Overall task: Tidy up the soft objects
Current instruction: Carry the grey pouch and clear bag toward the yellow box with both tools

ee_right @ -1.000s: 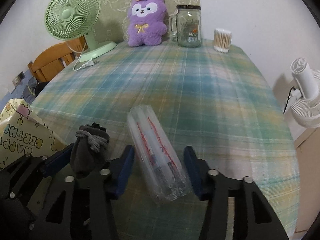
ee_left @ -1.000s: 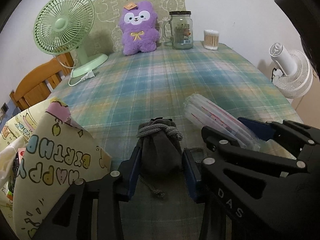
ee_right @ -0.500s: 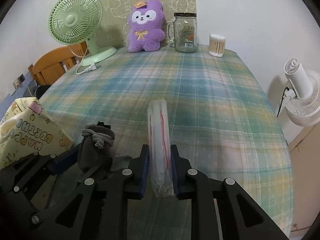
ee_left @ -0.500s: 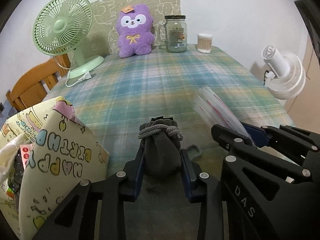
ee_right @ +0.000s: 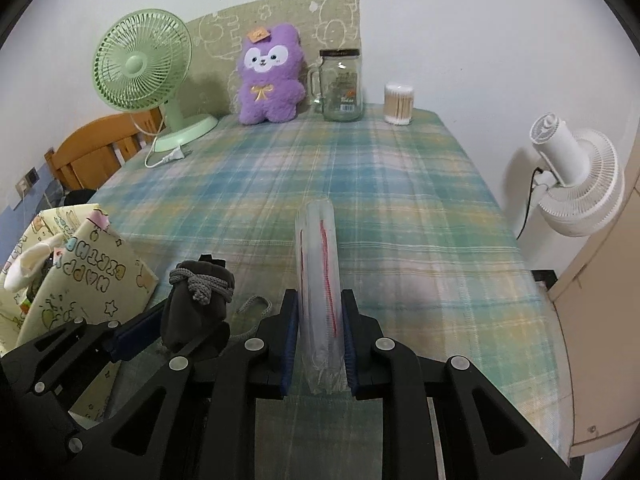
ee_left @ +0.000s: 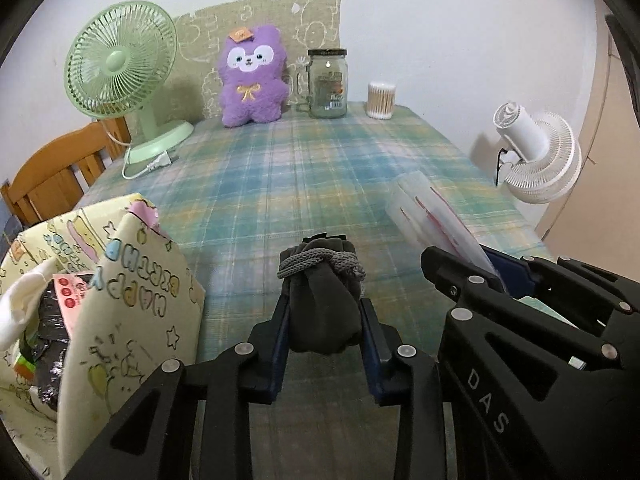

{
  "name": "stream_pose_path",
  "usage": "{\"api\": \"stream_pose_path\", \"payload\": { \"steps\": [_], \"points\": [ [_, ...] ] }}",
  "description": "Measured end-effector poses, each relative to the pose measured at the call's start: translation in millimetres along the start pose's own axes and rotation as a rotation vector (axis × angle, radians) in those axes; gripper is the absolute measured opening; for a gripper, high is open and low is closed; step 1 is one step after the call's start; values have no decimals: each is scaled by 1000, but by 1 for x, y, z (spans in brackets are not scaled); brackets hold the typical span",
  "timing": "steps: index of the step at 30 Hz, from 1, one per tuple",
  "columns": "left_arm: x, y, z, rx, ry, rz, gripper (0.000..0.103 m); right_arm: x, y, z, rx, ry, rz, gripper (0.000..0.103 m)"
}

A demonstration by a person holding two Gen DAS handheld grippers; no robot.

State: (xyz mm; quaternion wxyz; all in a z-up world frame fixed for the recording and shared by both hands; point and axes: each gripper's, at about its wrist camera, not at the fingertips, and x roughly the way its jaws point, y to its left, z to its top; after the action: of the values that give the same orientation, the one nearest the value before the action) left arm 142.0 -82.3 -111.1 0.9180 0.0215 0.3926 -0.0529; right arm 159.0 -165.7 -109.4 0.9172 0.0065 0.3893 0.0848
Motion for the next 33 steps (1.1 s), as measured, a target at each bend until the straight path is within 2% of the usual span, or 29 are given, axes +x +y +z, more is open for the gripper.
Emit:
{"api": "stream_pose_path", "payload": {
  "steps": [33],
  "points": [
    [-88, -19, 7, 36, -121, -12, 32, -105, 2, 1, 29, -158, -44, 23]
  ]
}}
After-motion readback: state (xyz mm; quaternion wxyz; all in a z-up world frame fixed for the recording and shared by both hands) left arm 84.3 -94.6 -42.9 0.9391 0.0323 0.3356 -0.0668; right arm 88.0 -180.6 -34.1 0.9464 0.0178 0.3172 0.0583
